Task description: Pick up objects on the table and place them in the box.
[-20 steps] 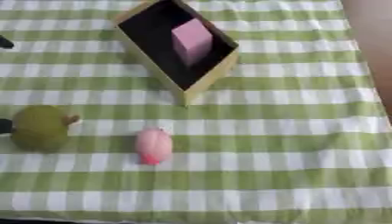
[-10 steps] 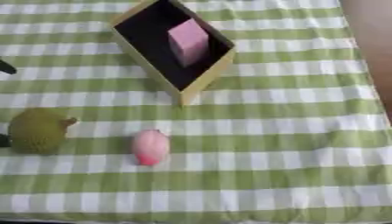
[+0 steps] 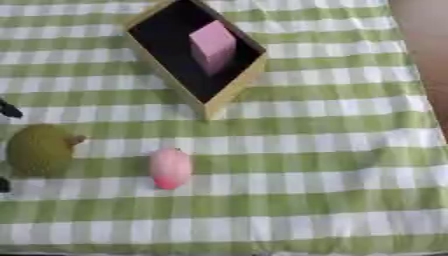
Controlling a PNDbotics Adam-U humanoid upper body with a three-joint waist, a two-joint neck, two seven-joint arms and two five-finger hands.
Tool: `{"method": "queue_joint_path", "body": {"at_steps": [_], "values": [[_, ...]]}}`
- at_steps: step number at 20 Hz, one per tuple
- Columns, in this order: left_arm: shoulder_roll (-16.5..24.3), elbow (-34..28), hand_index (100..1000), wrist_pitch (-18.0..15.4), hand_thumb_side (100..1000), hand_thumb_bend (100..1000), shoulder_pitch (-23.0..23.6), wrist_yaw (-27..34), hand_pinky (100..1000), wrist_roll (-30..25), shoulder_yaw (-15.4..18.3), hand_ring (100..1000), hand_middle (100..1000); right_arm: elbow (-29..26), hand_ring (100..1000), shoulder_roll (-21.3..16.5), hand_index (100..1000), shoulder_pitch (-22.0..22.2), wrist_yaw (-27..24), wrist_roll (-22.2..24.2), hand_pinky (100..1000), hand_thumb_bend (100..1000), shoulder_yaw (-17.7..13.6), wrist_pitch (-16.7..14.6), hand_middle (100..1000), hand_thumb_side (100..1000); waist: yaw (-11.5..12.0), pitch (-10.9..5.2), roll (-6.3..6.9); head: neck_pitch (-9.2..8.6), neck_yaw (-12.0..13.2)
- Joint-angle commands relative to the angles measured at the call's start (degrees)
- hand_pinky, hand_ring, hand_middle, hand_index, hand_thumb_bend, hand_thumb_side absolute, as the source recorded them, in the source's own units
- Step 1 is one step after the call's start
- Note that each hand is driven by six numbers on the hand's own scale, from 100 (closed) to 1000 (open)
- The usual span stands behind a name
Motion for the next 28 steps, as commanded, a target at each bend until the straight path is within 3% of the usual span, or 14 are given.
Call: {"method": "queue_joint_path", "body": {"at_steps": [1,2,3,6,8,11,18,22,28], "values": [[0.1,1.6,830,-0.3,441,562,-1.6,-0.1,852,0.4,-0.7,795,742,-0.9,853,-0.9,870,-0.6,-0.5,-0.1,891,100,-0.4,0.1,800,425,0.0,-0.10,0.78,0.29,0.2],[-0.3,1.8,797,-0.1,413,447,-1.9,0.5,816,0.9,-0.9,764,705,-0.9,853,-0.8,870,-0.6,-0.6,-0.2,890,100,-0.5,0.1,800,427,0.0,-0.07,0.78,0.29,0.2],[-0.5,2.0,793,0.4,408,430,-2.1,1.2,811,1.8,-1.0,760,701,-0.9,853,-0.7,870,-0.6,-0.7,-0.2,890,100,-0.5,0.1,800,428,0.0,-0.05,0.79,0.29,0.2],[-1.3,2.1,719,1.5,329,196,-2.5,4.5,766,4.7,-1.3,718,643,-0.9,852,-0.5,870,-0.5,-1.0,-0.1,890,100,-0.5,0.2,800,437,0.1,0.00,0.84,0.29,0.1],[-1.7,2.0,673,2.0,297,100,-2.5,7.1,734,6.6,-1.4,676,609,-0.9,851,-0.4,870,-0.4,-1.1,0.0,890,100,-0.5,0.3,800,439,0.1,0.00,0.88,0.29,0.1],[-1.8,1.4,622,2.8,295,100,-2.5,8.9,708,8.9,-1.3,635,569,-0.9,850,-0.3,871,-0.3,-1.3,0.0,890,100,-0.5,0.5,799,444,0.0,-0.05,0.90,0.29,0.1],[-1.7,-6.0,622,5.2,233,100,-4.2,7.4,709,13.1,4.2,626,564,-0.9,850,-0.5,870,0.5,-1.6,-0.2,890,100,-0.9,0.9,799,444,0.4,-0.51,1.01,0.29,-0.7],[-2.7,-7.1,622,5.2,224,100,-10.1,3.6,714,14.4,6.0,628,566,-0.9,850,-0.8,870,0.6,-1.6,-0.2,890,100,-0.9,0.8,799,441,0.7,-0.96,1.22,0.29,-0.8],[-8.3,-0.7,627,2.7,228,100,-21.9,-0.3,719,14.6,4.0,633,571,-0.9,849,-0.7,870,0.9,-1.6,-0.1,891,100,-0.8,1.0,799,442,0.6,-1.26,1.30,0.29,-0.9]]}}
